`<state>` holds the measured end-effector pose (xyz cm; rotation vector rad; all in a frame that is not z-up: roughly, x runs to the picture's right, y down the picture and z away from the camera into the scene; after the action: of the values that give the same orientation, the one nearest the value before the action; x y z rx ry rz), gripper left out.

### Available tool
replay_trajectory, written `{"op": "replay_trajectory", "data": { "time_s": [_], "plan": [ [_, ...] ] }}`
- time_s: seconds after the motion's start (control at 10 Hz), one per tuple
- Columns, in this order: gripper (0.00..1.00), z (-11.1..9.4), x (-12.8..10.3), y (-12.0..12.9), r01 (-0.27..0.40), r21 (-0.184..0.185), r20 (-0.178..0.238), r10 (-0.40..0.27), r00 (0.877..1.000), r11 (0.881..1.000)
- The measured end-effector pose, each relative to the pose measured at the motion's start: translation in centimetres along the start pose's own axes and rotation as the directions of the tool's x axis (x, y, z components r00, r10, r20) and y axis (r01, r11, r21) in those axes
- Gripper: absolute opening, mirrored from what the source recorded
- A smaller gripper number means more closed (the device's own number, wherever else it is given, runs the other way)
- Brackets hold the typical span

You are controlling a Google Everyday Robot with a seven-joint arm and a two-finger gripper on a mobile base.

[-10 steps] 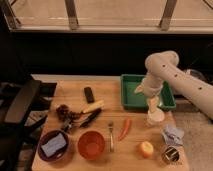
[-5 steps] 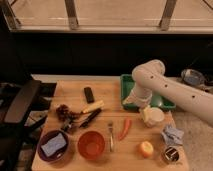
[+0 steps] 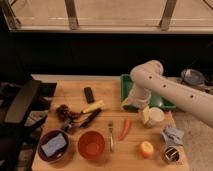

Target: Place pepper in paper cup

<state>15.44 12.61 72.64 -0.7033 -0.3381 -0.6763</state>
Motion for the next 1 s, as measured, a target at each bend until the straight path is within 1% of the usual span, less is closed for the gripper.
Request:
{"op": "replay_trajectory", "data": {
  "time_s": [0.1, 0.2, 0.3, 0.4, 0.5, 0.6, 0.7, 0.8, 1.0],
  "plan": [
    [0.80, 0.3, -0.3, 0.2, 0.018, -0.006, -0.002, -0.018, 1.000, 1.000],
    [0.80, 1.1, -1.0, -0.4, 0.050, -0.002, 0.000, -0.050, 0.999, 0.999],
    [0.80, 2.4, -2.4, -1.4, 0.093, 0.010, 0.005, -0.093, 0.996, 0.996],
    [0.80, 3.9, -3.4, -2.1, 0.122, 0.017, 0.016, -0.122, 0.992, 0.992],
    [0.80, 4.8, -3.9, -2.4, 0.135, 0.018, 0.024, -0.135, 0.990, 0.991],
    [0.80, 5.7, -4.2, -2.5, 0.143, 0.017, 0.030, -0.144, 0.989, 0.990],
    [0.80, 7.0, -4.0, -2.6, 0.148, 0.010, 0.035, -0.148, 0.988, 0.989],
    [0.80, 8.2, -3.7, -2.6, 0.146, 0.006, 0.041, -0.146, 0.988, 0.989],
    [0.80, 10.0, -2.9, -2.3, 0.132, -0.008, 0.054, -0.132, 0.990, 0.991]
  ]
}}
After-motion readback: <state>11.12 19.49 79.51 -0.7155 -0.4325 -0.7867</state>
